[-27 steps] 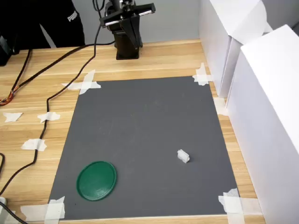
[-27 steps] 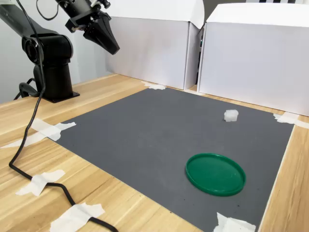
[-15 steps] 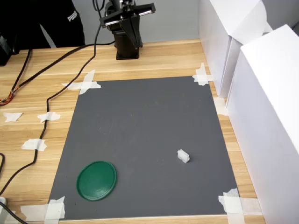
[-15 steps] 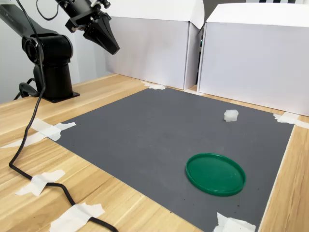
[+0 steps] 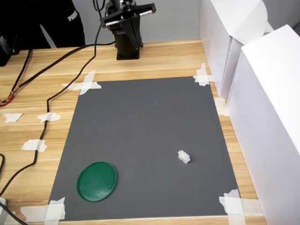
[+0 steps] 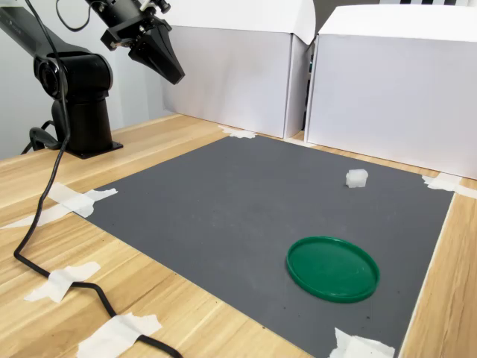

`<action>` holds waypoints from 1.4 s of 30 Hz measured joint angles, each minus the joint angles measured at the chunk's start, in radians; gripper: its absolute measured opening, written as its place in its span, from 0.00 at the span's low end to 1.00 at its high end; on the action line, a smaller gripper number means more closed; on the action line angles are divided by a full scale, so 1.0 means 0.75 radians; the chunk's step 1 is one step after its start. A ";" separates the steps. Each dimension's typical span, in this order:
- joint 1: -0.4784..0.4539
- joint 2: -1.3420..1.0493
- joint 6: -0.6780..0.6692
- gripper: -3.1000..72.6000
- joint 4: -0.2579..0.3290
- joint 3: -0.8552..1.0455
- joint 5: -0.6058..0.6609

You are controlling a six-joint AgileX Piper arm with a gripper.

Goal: Grasp a white terminal and put it on the green lid.

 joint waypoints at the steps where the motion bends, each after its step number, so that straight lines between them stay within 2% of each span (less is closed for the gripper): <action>1: 0.000 0.000 0.000 0.02 0.000 0.000 0.000; 17: 0.000 0.041 0.000 0.02 -0.002 -0.014 0.007; 30: 0.000 0.296 -0.004 0.02 -0.007 -0.303 0.028; 37: 0.000 0.531 -0.142 0.02 -0.033 -0.496 0.176; 42: 0.000 0.725 -0.396 0.03 -0.032 -0.656 0.211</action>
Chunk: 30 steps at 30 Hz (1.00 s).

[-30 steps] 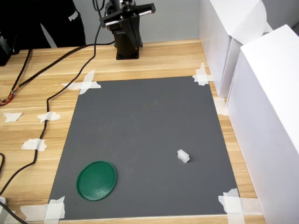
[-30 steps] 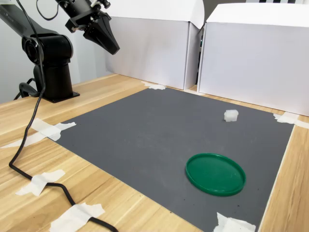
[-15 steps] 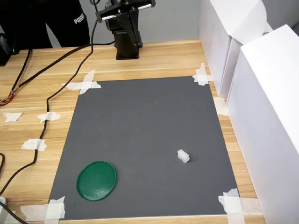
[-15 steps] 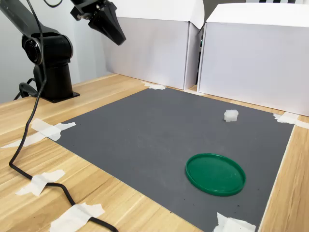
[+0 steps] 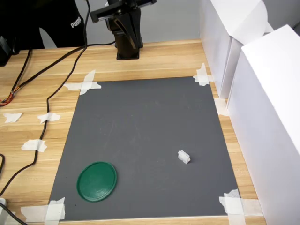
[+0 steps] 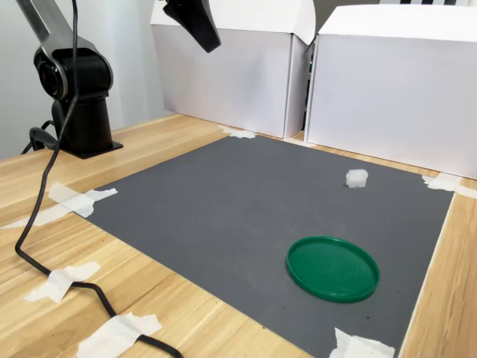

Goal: Grasp a white terminal and put it on the green lid.

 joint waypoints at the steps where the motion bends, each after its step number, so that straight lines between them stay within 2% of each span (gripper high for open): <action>1: 0.000 0.035 -0.054 0.03 0.004 -0.033 0.000; 4: 0.000 0.134 -0.174 0.09 0.023 -0.126 0.024; 7: 0.000 0.227 -0.237 0.20 0.037 -0.213 0.059; 15: 0.000 0.411 -0.275 0.77 0.038 -0.417 0.081; 18: 0.000 0.476 -0.294 0.92 0.041 -0.518 0.125; 23: 0.006 0.585 -0.316 0.98 0.106 -0.725 0.319; 25: 0.032 0.635 -0.301 0.98 0.099 -0.797 0.366; 27: 0.087 0.693 -0.246 0.98 0.043 -0.870 0.392; 30: 0.183 0.782 -0.147 0.98 -0.094 -0.961 0.410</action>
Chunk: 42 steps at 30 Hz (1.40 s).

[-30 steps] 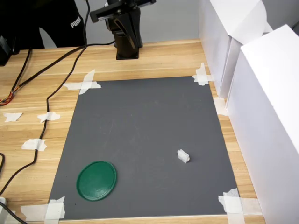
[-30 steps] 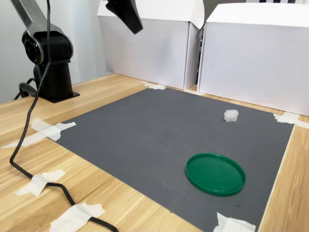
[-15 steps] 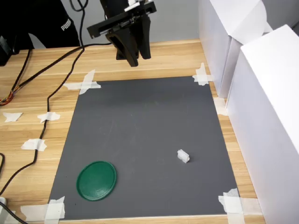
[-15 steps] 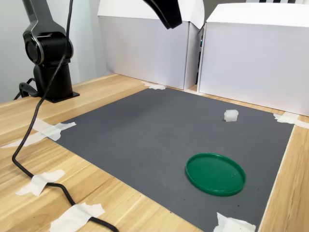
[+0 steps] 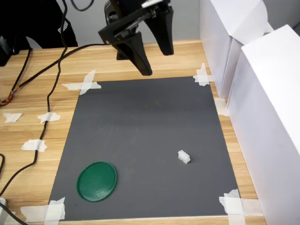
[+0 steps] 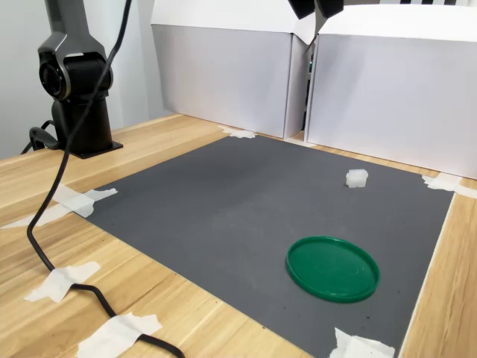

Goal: Grasp a white terminal and put it on the green lid.

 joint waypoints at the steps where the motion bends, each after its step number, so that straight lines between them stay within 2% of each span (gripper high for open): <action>1: 0.032 0.029 0.025 0.98 -0.037 -0.023 0.006; 3: 0.081 0.084 0.061 0.98 -0.076 -0.059 0.008; 6: 0.114 0.153 0.100 0.99 -0.081 -0.077 0.008; 12: 0.117 0.288 0.122 0.99 -0.108 -0.078 -0.001; 23: 0.117 0.449 0.100 0.97 -0.122 -0.078 -0.170; 27: 0.120 0.488 0.070 0.97 -0.124 -0.078 -0.192; 32: 0.165 0.528 0.049 0.97 -0.171 -0.078 -0.203; 42: 0.179 0.599 0.107 0.97 -0.191 -0.078 -0.245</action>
